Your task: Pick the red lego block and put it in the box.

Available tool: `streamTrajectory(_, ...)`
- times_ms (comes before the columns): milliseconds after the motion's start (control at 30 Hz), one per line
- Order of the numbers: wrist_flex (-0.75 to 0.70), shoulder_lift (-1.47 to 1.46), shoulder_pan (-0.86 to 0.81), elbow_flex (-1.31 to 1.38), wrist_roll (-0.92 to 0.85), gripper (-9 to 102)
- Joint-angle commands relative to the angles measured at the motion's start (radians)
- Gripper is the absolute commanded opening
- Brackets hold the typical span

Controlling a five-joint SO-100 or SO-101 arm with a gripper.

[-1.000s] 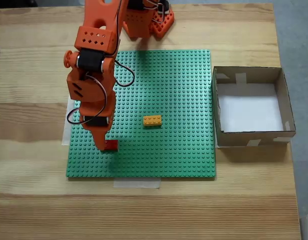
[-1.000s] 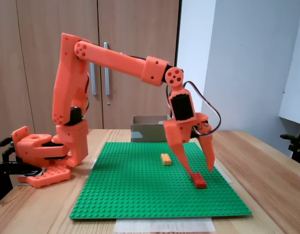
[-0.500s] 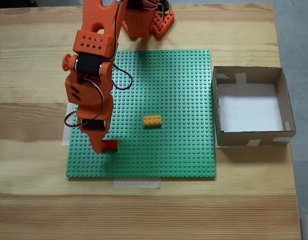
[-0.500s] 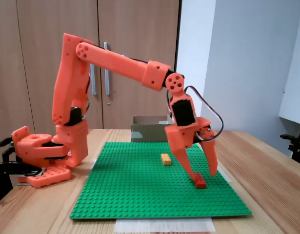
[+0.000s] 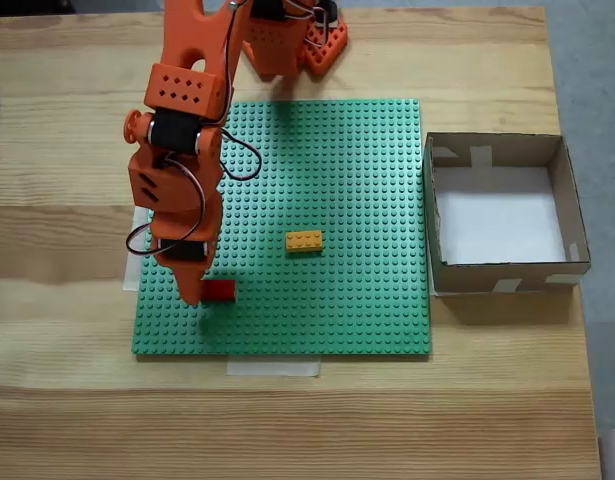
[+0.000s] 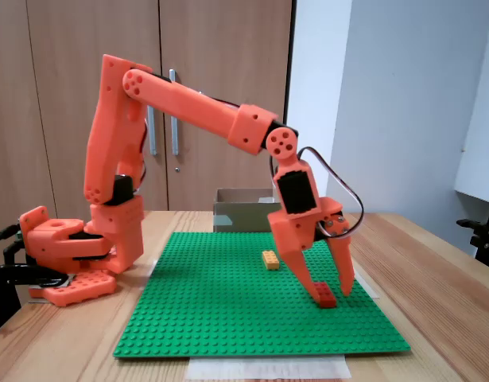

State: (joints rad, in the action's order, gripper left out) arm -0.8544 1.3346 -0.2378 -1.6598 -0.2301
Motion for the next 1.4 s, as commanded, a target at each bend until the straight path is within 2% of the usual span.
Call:
streamTrajectory(0,0.011,0.005,0.006,0.003,-0.006,15)
streamTrajectory(400,-0.06,-0.005,0.043,0.008,0.048,15)
streamTrajectory(667,-0.069,-0.009,0.055,0.009,0.075,25)
streamTrajectory(767,-0.069,-0.009,0.055,0.009,0.081,32)
streamTrajectory(1367,-0.092,-0.114,0.077,0.077,0.075,22)
